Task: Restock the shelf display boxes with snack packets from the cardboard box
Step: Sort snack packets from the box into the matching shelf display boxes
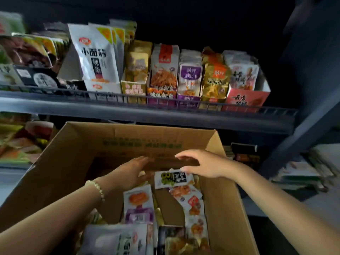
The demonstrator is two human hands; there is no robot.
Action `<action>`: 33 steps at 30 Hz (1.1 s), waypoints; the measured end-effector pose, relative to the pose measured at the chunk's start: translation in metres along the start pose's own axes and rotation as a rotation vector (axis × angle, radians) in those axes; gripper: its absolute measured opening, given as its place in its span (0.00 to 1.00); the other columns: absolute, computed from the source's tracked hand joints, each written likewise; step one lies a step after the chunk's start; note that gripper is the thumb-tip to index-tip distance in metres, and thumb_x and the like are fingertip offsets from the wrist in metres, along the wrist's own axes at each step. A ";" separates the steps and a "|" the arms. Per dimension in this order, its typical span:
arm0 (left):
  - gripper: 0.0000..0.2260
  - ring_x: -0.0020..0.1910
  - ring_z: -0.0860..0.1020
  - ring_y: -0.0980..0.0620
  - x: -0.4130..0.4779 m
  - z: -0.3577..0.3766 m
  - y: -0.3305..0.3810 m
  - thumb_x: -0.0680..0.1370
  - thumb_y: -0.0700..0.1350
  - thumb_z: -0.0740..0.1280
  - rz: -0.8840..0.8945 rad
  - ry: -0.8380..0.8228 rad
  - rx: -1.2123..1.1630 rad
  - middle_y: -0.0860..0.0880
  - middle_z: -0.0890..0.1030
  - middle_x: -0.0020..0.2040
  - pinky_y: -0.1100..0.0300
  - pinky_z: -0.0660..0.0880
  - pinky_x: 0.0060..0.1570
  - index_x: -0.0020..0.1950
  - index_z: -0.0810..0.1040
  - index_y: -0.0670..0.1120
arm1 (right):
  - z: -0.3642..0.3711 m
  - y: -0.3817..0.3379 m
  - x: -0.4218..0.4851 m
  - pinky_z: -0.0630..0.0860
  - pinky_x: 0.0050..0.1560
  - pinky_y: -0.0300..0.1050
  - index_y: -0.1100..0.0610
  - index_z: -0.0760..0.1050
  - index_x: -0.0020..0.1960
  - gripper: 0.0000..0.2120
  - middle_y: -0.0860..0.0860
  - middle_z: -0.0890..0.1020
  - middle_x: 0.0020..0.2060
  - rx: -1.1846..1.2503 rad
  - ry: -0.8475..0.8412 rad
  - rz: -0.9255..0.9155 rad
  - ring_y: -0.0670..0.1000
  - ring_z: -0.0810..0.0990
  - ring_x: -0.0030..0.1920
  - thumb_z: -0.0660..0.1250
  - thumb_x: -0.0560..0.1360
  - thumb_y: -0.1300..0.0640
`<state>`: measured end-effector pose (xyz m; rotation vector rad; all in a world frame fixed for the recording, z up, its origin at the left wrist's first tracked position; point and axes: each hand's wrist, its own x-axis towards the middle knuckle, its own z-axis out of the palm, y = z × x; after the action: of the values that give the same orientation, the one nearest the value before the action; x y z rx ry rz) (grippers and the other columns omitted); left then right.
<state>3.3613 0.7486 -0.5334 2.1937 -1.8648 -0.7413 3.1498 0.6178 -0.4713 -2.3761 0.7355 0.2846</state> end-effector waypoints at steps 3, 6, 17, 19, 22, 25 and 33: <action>0.27 0.69 0.68 0.50 0.002 0.021 -0.018 0.79 0.57 0.62 -0.047 -0.109 0.001 0.49 0.66 0.73 0.55 0.67 0.68 0.75 0.61 0.50 | 0.021 0.004 0.015 0.68 0.67 0.44 0.47 0.66 0.72 0.23 0.46 0.67 0.72 -0.007 -0.046 0.046 0.48 0.67 0.70 0.63 0.78 0.46; 0.29 0.70 0.67 0.48 0.017 0.037 -0.019 0.79 0.58 0.62 -0.051 -0.159 0.023 0.48 0.65 0.74 0.55 0.66 0.68 0.76 0.59 0.49 | 0.025 0.015 0.025 0.72 0.62 0.46 0.50 0.66 0.71 0.22 0.49 0.69 0.71 -0.051 -0.094 0.149 0.50 0.71 0.66 0.63 0.79 0.47; 0.35 0.72 0.60 0.46 0.113 0.111 -0.007 0.78 0.62 0.60 0.120 -0.190 0.165 0.47 0.59 0.76 0.54 0.58 0.69 0.79 0.51 0.50 | 0.017 0.033 0.036 0.73 0.55 0.43 0.51 0.65 0.71 0.25 0.50 0.71 0.67 -0.016 -0.071 0.307 0.51 0.73 0.63 0.65 0.77 0.46; 0.37 0.69 0.63 0.46 0.121 0.116 -0.011 0.76 0.63 0.64 0.149 -0.134 0.185 0.47 0.63 0.73 0.55 0.61 0.65 0.79 0.53 0.51 | 0.015 0.035 0.038 0.75 0.58 0.45 0.51 0.65 0.71 0.26 0.50 0.72 0.66 0.050 -0.054 0.313 0.50 0.74 0.62 0.66 0.76 0.46; 0.40 0.64 0.65 0.47 0.125 0.120 -0.019 0.70 0.66 0.69 0.162 -0.070 0.218 0.47 0.66 0.68 0.54 0.64 0.60 0.76 0.59 0.50 | 0.014 0.037 0.041 0.76 0.59 0.47 0.50 0.66 0.70 0.25 0.49 0.74 0.65 0.090 -0.040 0.324 0.49 0.76 0.60 0.67 0.75 0.45; 0.42 0.65 0.64 0.47 0.124 0.125 -0.026 0.67 0.65 0.72 0.169 -0.085 0.172 0.46 0.65 0.69 0.55 0.63 0.61 0.74 0.61 0.48 | 0.014 0.038 0.041 0.76 0.60 0.48 0.50 0.67 0.69 0.25 0.49 0.74 0.64 0.110 -0.048 0.326 0.49 0.76 0.60 0.67 0.75 0.45; 0.48 0.72 0.58 0.45 0.127 0.119 -0.004 0.69 0.63 0.72 0.383 -0.174 0.312 0.45 0.58 0.75 0.53 0.54 0.72 0.79 0.49 0.48 | 0.013 0.037 0.041 0.75 0.60 0.47 0.50 0.67 0.69 0.25 0.49 0.75 0.63 0.138 -0.047 0.334 0.49 0.76 0.59 0.67 0.75 0.44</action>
<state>3.3211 0.6499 -0.6712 1.8798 -2.5401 -0.6153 3.1619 0.5841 -0.5159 -2.1043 1.0935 0.4133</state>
